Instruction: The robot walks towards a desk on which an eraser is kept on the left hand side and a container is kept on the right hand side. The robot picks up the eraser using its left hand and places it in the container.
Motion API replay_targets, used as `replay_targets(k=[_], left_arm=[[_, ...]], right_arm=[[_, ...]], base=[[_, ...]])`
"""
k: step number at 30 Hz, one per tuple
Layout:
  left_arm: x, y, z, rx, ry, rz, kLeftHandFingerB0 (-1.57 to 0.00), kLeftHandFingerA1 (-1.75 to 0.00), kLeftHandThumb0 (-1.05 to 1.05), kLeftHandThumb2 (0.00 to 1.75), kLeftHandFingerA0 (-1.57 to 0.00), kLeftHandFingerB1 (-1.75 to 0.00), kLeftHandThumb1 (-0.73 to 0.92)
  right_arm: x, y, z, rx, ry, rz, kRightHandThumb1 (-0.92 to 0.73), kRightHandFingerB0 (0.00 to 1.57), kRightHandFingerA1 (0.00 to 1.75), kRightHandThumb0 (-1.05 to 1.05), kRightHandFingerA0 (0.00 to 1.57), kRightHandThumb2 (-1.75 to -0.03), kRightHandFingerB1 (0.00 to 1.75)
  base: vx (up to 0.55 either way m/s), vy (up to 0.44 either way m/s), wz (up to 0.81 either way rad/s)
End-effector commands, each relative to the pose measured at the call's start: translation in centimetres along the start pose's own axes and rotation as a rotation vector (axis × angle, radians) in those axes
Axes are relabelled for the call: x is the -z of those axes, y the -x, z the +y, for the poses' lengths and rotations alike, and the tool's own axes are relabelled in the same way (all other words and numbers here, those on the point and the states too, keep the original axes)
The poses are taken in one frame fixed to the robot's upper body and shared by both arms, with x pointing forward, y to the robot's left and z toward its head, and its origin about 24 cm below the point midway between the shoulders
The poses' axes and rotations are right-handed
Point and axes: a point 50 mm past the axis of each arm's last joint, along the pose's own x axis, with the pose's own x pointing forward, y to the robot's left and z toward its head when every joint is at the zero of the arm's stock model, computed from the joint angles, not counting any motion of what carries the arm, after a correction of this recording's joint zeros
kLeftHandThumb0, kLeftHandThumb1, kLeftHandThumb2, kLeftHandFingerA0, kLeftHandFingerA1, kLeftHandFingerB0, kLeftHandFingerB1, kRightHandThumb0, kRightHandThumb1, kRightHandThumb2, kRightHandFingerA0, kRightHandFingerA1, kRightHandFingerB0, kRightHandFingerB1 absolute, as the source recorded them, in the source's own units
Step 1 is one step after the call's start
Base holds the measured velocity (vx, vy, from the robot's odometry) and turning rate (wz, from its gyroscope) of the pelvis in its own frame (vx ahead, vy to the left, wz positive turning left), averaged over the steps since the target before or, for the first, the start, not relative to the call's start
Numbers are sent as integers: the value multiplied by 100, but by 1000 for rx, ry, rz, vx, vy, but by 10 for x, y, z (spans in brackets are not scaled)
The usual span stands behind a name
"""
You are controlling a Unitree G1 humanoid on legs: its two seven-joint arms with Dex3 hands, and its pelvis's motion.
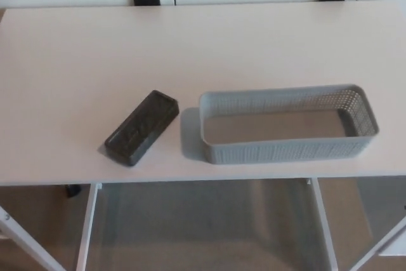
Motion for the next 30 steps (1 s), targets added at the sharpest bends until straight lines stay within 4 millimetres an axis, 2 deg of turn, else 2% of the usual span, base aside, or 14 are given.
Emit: replay_targets(k=[1,4,5,13,14,15,16,20,21,22,23,24,28,30], left_arm=[[-1,0,7,-21,-20,-15,-29,-67,-57,85,-45,-50,48],[-2,-2,8,-27,-9,-14,-35,-61,-50,59,-46,-38,62],[-2,-2,8,-26,-14,-14,-35,-62,-50,59,-46,-38,62],[-2,-2,10,-29,-34,-20,-35,-65,-51,59,-45,-39,64],[-1,-1,10,-33,-29,-23,-29,-68,-56,86,-45,-51,50],[-1,-1,10,-34,-24,-23,-35,-65,-50,59,-45,-39,63],[-1,-1,10,-35,-26,-26,-29,-69,-56,87,-45,-52,50],[-2,0,10,-32,-39,-28,-29,-68,-56,87,-45,-51,50],[-2,0,9,-33,-37,-28,-30,-68,-56,86,-45,-51,50],[-2,-1,8,-34,-36,-31,-30,-68,-57,86,-45,-51,50],[-2,-1,7,-32,-34,-29,-30,-67,-57,86,-45,-50,49],[-2,-1,7,-31,-32,-30,-30,-67,-57,85,-45,-50,49],[-8,2,4,-4,-47,-77,-30,-67,-63,86,-44,-51,49],[-22,5,-3,94,-128,-158,-35,-55,-61,59,-45,-35,61]], right_arm=[[0,0,-1,-15,-9,-9,-52,2,51,-56,10,-58,32],[0,-1,-1,-19,-2,-7,-51,2,51,-57,12,-58,33],[0,0,-1,-18,0,-5,-39,1,54,-62,10,-75,37],[1,0,0,-28,1,0,-51,3,49,-57,14,-57,33],[1,0,1,-32,5,1,-52,3,49,-57,14,-57,34],[1,0,1,-35,11,5,-37,1,52,-37,1,-92,53],[1,-1,1,-33,9,7,-36,0,52,-37,1,-92,53],[0,0,0,-36,8,-1,-36,1,52,-37,2,-92,53],[0,0,0,-36,9,-2,-52,4,50,-57,15,-57,35],[0,-1,-1,-34,11,-3,-35,1,52,-38,2,-91,54],[0,0,-1,-36,14,-5,-52,4,50,-57,15,-57,35],[0,0,-1,-36,19,-6,-36,1,52,-38,3,-92,54],[0,0,-1,-39,15,-6,-36,1,52,-38,3,-92,53],[-1,-1,-2,-39,25,-4,-35,1,52,-38,3,-92,53]], base=[[13,325,54],[-16,281,-12],[33,106,8],[28,-40,8],[-46,-101,7],[-49,-98,5],[-53,-95,1],[-40,-66,-1],[0,0,0],[0,0,0],[0,0,0],[0,0,0],[0,0,0],[0,0,0]])
